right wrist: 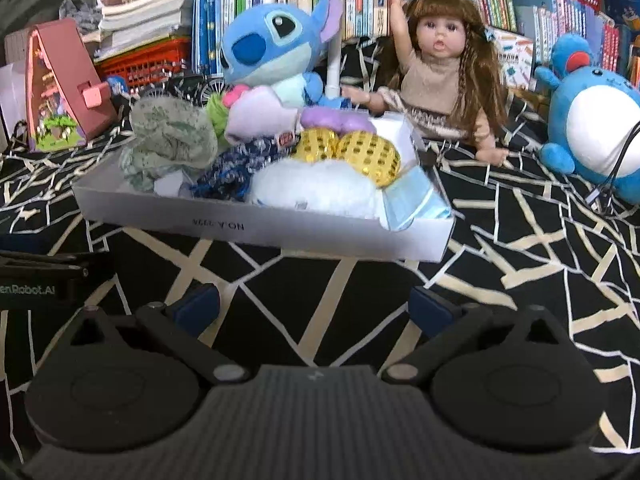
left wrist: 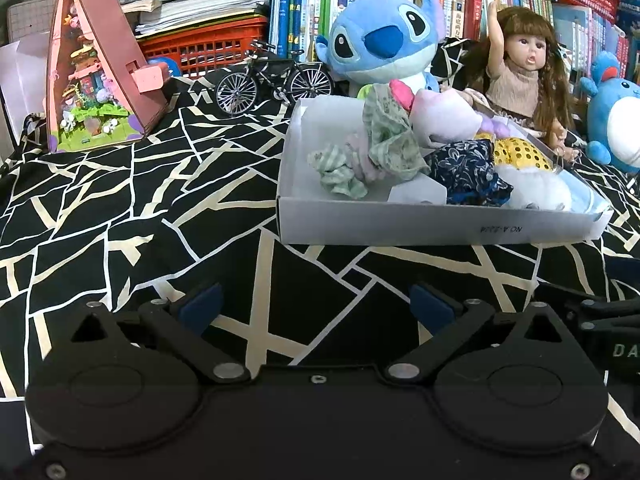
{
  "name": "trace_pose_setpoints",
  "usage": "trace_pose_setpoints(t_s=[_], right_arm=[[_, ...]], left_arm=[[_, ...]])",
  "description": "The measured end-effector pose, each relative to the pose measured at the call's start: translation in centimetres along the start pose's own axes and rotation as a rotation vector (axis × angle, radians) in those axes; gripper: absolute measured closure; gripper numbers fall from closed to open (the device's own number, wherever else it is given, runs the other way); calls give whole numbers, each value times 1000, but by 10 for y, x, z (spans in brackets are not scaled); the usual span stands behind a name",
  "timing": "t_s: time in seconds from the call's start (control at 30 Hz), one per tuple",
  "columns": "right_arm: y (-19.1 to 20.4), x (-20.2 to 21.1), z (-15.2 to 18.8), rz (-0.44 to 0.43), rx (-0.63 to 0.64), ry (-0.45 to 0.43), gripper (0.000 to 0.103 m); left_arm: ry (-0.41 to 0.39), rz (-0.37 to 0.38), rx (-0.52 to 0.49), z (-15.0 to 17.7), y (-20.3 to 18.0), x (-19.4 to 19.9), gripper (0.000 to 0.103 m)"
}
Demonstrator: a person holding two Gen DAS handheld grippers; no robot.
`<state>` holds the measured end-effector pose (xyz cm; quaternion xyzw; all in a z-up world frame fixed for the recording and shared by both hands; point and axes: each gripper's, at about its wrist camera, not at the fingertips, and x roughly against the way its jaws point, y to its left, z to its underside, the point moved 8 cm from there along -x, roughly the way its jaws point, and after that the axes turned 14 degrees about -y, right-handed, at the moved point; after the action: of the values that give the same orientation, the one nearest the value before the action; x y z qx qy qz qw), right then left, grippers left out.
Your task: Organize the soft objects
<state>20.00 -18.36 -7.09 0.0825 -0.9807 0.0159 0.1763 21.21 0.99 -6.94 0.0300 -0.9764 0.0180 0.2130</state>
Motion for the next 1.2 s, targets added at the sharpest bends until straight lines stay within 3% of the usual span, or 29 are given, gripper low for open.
trace_pose_setpoints(t_s=[1.2], right_arm=[[0, -2, 2, -3, -7, 15, 0]], left_arm=[[10, -1, -9, 2, -2, -2, 0]])
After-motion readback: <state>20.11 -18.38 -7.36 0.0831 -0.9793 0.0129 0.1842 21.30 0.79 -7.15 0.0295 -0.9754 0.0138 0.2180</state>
